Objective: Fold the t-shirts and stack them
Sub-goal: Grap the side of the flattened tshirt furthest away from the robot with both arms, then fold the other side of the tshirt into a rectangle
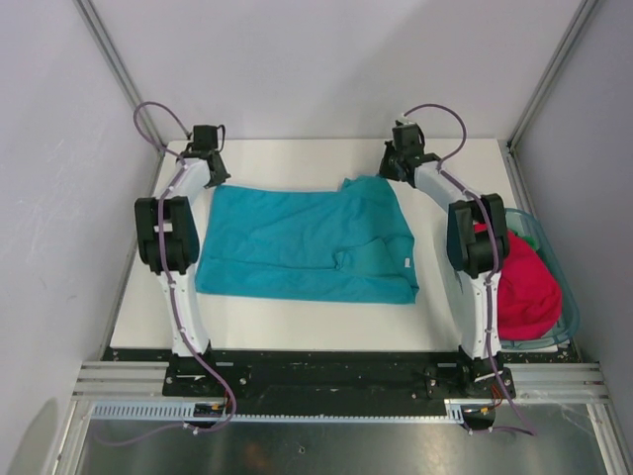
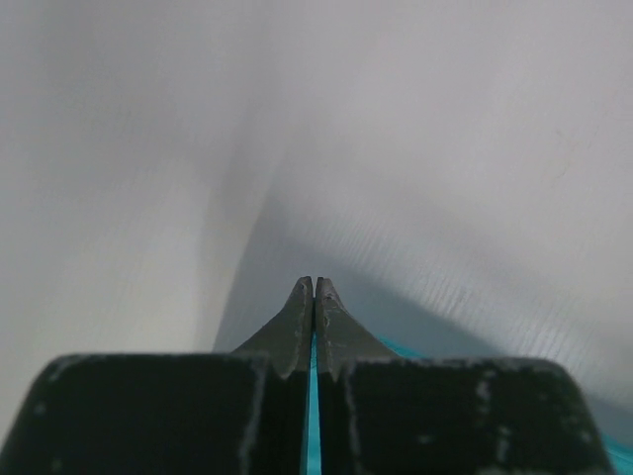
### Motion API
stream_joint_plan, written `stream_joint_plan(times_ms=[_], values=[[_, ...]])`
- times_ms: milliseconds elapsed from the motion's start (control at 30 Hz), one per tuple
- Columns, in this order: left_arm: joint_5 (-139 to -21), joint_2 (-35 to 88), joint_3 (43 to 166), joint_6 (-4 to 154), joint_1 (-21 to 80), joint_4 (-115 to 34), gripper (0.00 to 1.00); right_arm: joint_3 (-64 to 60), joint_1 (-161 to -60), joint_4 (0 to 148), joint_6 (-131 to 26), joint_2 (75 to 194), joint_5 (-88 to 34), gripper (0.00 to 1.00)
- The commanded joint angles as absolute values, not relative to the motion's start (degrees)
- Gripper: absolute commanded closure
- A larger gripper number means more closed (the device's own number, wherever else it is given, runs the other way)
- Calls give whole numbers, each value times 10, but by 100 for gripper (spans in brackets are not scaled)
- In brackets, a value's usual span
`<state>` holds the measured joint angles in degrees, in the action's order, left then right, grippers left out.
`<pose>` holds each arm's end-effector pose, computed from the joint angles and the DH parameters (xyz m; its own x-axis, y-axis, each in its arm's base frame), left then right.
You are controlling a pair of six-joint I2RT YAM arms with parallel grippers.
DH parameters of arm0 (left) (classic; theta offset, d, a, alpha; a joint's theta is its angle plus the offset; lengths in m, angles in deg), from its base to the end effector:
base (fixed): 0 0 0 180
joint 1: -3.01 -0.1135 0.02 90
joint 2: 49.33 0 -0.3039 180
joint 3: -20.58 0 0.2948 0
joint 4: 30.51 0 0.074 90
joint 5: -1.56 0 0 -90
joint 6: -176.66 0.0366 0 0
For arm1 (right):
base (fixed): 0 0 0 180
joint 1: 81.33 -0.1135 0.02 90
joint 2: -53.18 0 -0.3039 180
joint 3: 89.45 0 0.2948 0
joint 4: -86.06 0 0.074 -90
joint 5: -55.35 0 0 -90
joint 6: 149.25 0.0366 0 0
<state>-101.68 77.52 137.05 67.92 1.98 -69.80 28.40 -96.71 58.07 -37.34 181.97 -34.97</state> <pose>0.5629 0.0185 0.2200 -0.6686 -0.3248 -0.6690 -0.4018 0.9147 -0.0426 0.5649 0.1552 0.2249 -0.6595 0.2056 -0.7230 -0.0161 0.9578 0.2870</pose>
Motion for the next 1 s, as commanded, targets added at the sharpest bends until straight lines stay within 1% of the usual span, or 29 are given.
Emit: stream_joint_plan(times_ms=[0, 167, 400, 500, 567, 633, 700, 800, 833, 900, 967], values=[[-1016, 712, 1347, 661, 12, -691, 100, 236, -977, 633, -388, 1736, -372, 99], [-1017, 679, 1308, 653, 9, -690, 100, 158, -996, 662, -391, 1668, -388, 98], [-1025, 616, 1223, 634, 6, -687, 100, 39, -1023, 677, -384, 1580, -417, 97], [-1032, 585, 1172, 626, 6, -685, 100, -11, -1034, 680, -379, 1544, -422, 94], [-1037, 566, 1136, 624, 6, -684, 100, -48, -1044, 681, -376, 1518, -426, 90], [-1040, 548, 1103, 622, 6, -684, 100, -89, -1057, 684, -374, 1488, -429, 83], [-1044, 534, 1073, 620, 6, -684, 100, -132, -1067, 686, -371, 1458, -436, 72], [-1049, 523, 1040, 622, 5, -683, 100, -188, -1072, 683, -365, 1408, -441, 54], [-1050, 521, 1032, 623, 5, -683, 100, -201, -1073, 680, -364, 1392, -444, 49], [-1048, 519, 1023, 623, 5, -682, 100, -220, -1074, 671, -359, 1366, -451, 44], [-1041, 518, 1020, 621, 5, -682, 100, -226, -1075, 666, -358, 1350, -458, 43]])
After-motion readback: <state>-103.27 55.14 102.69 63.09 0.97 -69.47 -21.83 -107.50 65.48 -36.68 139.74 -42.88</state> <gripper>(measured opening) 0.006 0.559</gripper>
